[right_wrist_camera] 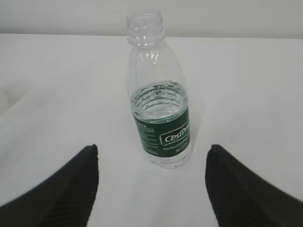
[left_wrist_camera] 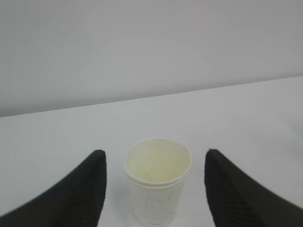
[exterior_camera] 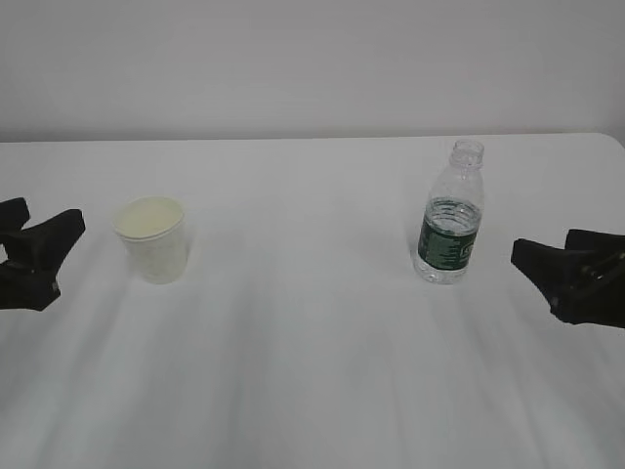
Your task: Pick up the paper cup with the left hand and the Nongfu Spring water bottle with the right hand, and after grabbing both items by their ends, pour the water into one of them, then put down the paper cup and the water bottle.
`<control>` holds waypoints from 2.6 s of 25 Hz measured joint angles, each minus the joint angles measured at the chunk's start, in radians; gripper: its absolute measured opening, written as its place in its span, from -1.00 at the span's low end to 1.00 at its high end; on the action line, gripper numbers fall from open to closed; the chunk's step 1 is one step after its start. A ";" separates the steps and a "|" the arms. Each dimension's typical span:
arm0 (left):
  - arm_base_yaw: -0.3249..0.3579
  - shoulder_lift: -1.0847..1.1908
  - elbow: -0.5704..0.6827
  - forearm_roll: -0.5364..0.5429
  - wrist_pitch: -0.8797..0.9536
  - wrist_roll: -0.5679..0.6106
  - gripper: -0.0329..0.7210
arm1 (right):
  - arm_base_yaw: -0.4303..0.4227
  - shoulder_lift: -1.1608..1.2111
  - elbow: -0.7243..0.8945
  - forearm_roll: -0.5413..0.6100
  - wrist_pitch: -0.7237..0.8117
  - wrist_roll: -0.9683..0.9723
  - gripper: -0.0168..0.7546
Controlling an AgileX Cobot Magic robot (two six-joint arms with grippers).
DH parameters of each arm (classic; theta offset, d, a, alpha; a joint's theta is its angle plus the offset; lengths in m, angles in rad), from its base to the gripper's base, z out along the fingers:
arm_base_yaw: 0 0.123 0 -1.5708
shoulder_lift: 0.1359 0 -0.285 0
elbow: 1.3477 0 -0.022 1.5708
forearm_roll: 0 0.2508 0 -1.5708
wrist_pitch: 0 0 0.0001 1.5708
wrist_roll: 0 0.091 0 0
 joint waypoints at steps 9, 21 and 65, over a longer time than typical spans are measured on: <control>0.000 0.151 0.000 0.016 -0.044 -0.021 0.32 | 0.000 0.132 0.000 0.027 -0.073 -0.100 0.44; 0.000 0.252 0.000 0.063 -0.044 -0.030 0.24 | 0.000 0.333 0.000 0.081 -0.300 -0.165 0.44; 0.000 0.252 -0.002 0.122 -0.050 -0.031 0.31 | 0.000 0.672 -0.326 0.012 -0.337 -0.206 0.64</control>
